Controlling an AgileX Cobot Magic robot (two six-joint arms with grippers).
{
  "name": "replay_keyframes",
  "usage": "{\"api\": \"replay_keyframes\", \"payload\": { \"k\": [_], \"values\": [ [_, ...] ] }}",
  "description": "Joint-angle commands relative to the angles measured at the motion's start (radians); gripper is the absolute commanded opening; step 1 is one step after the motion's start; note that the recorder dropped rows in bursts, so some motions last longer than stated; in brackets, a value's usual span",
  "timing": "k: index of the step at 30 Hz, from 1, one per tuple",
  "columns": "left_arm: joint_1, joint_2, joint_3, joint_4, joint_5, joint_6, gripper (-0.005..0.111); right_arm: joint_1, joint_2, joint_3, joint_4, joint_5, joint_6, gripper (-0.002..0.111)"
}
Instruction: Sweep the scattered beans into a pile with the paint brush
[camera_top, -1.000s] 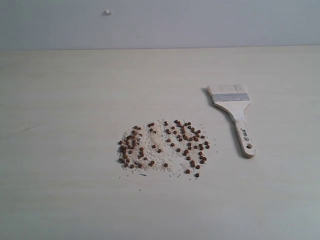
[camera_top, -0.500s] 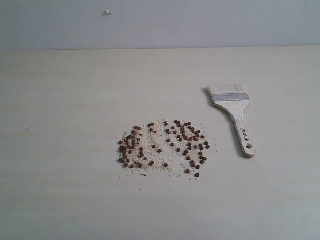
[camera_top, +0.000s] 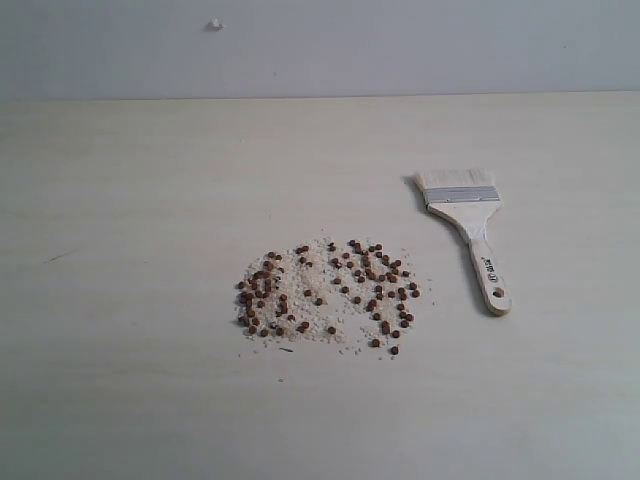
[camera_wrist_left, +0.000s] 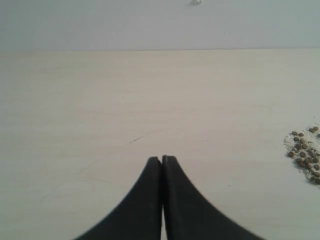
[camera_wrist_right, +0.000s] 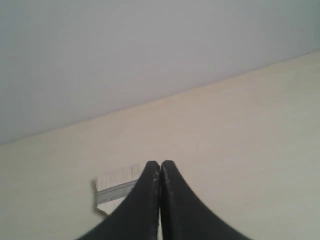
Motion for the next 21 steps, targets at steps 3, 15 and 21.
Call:
{"api": "replay_keyframes", "payload": {
  "k": [3, 15, 21],
  "values": [
    [0.003, -0.007, 0.003, 0.004, -0.009, 0.000, 0.000, -0.006, 0.434, -0.459, 0.000, 0.510, -0.145, 0.000],
    [0.003, -0.007, 0.003, 0.004, -0.009, 0.000, 0.000, 0.083, 0.860, -0.779, -0.058, 0.952, -0.222, 0.000],
    [0.003, -0.007, 0.003, 0.004, -0.009, 0.000, 0.000, 0.217, 0.983, -0.779, -0.055, 0.827, -0.217, 0.002]
  ]
}}
